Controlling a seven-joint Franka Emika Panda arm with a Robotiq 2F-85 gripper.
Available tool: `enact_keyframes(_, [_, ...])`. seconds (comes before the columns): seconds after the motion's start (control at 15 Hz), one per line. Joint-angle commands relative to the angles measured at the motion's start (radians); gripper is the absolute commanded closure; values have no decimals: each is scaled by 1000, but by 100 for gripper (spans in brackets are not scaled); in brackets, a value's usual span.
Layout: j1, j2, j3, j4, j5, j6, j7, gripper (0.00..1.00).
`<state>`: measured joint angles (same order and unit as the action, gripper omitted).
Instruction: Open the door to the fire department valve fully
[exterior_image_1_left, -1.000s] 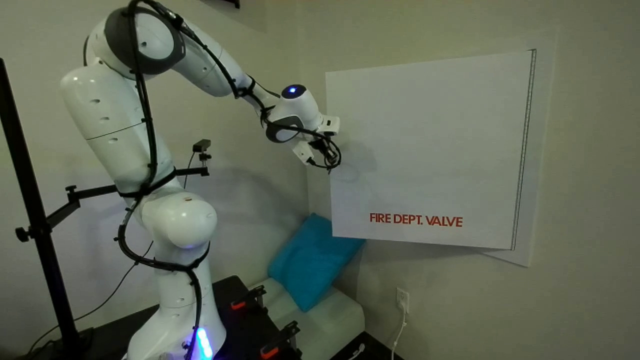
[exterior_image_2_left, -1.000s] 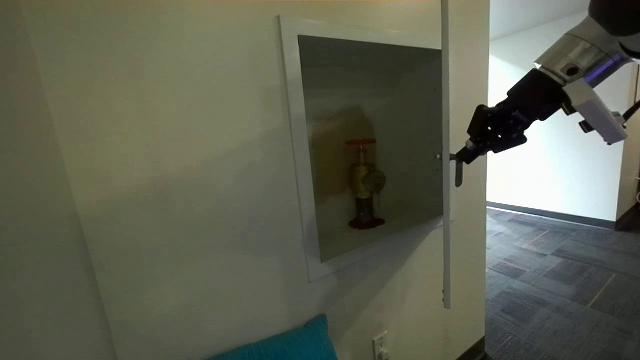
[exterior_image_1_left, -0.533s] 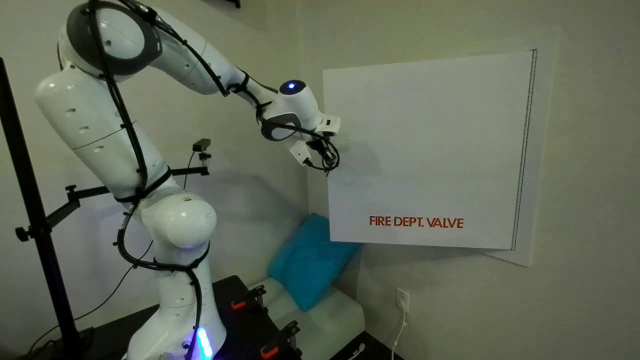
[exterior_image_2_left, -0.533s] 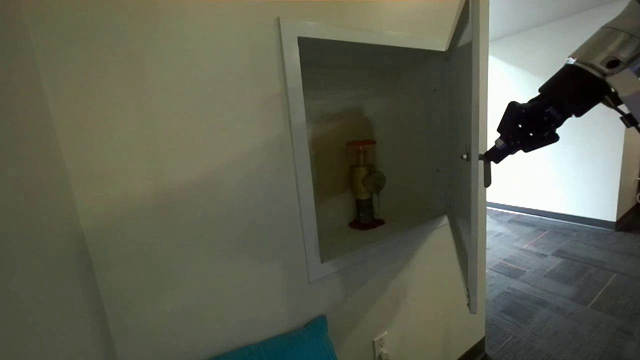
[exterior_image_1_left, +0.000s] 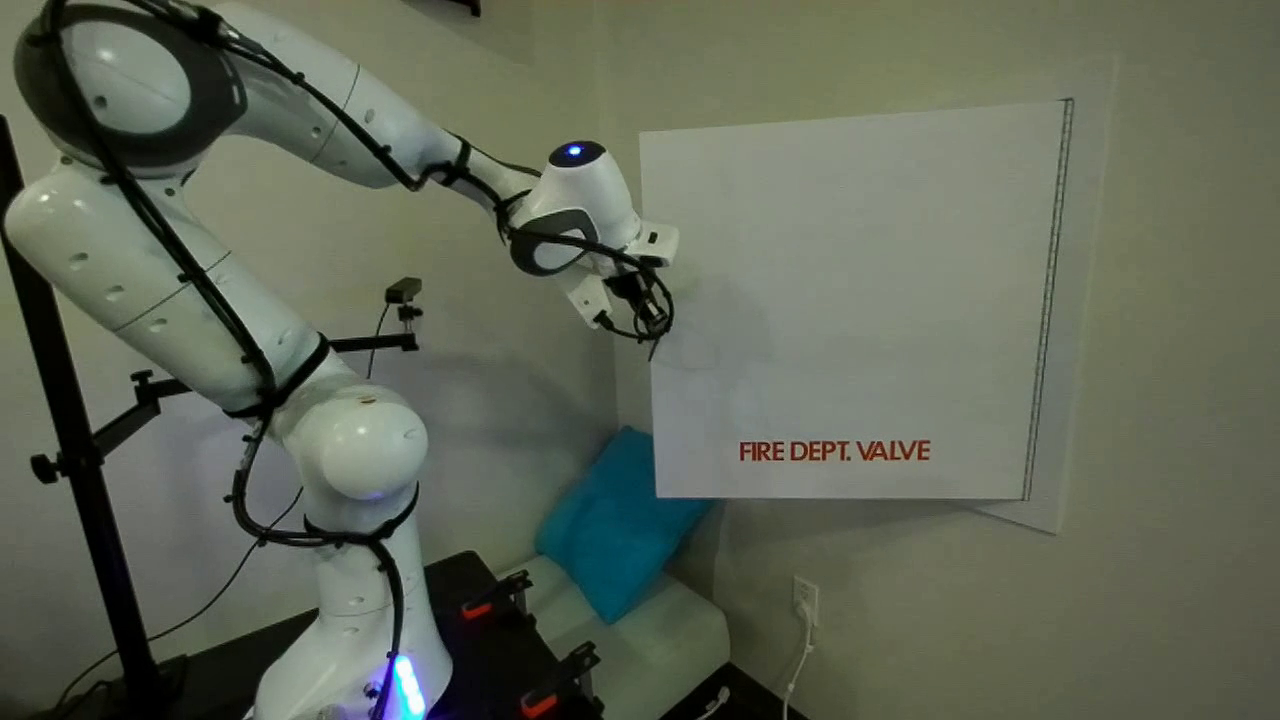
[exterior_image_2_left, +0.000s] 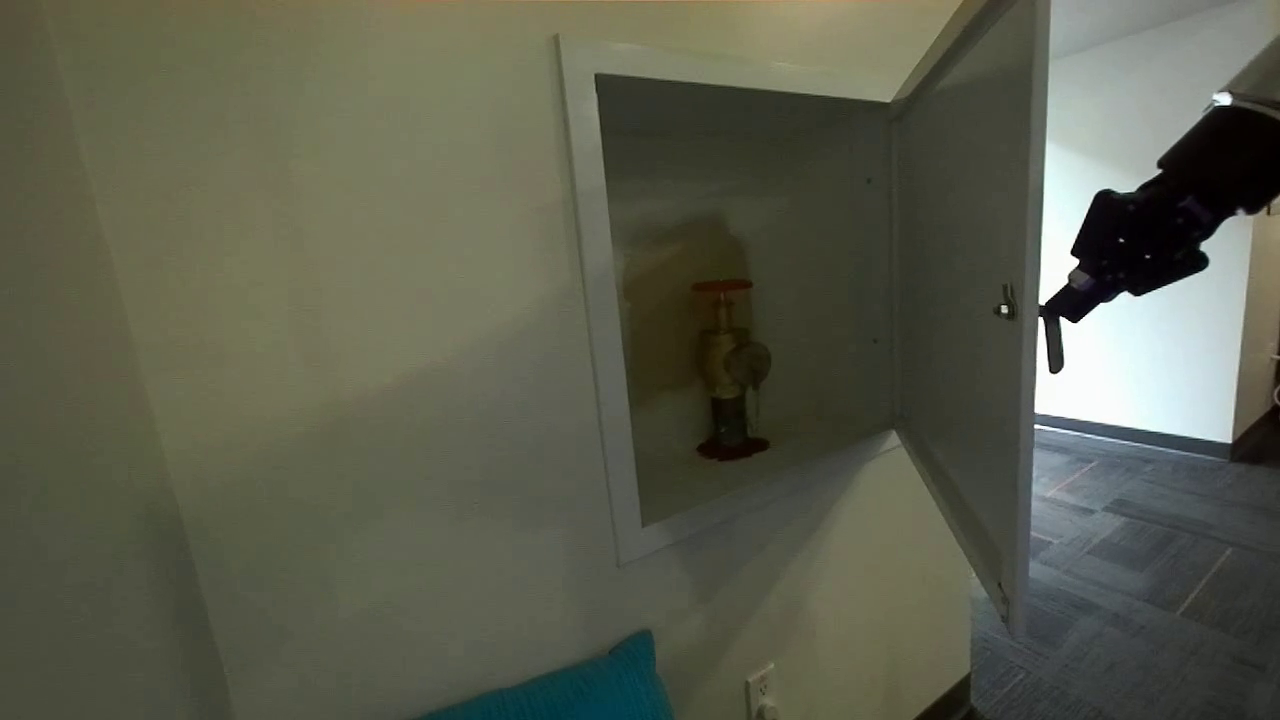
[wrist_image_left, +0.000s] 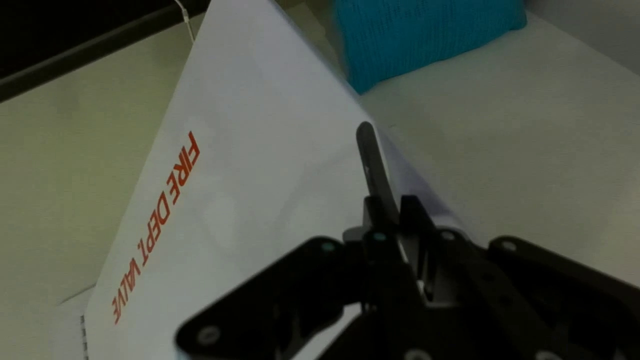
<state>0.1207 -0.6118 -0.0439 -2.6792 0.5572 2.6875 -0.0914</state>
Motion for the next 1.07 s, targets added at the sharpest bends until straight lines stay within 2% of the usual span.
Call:
enact_keyframes(0.0, [-100, 3, -24, -27, -123, 7, 84, 94])
enact_keyframes(0.07, [-115, -12, -19, -30, -150, -13, 113, 63])
enact_keyframes(0.2, [-162, -39, -2, -37, -220, -46, 175, 63])
enact_keyframes(0.4, [-290, -57, 22, -51, -370, -112, 238, 40])
enact_keyframes(0.53, [-321, -86, 21, -52, -435, -200, 249, 27])
enact_keyframes(0.73, [-314, -132, 15, -48, -487, -360, 231, 3])
enact_keyframes(1.0, [-270, -187, 51, -33, -506, -547, 242, 0])
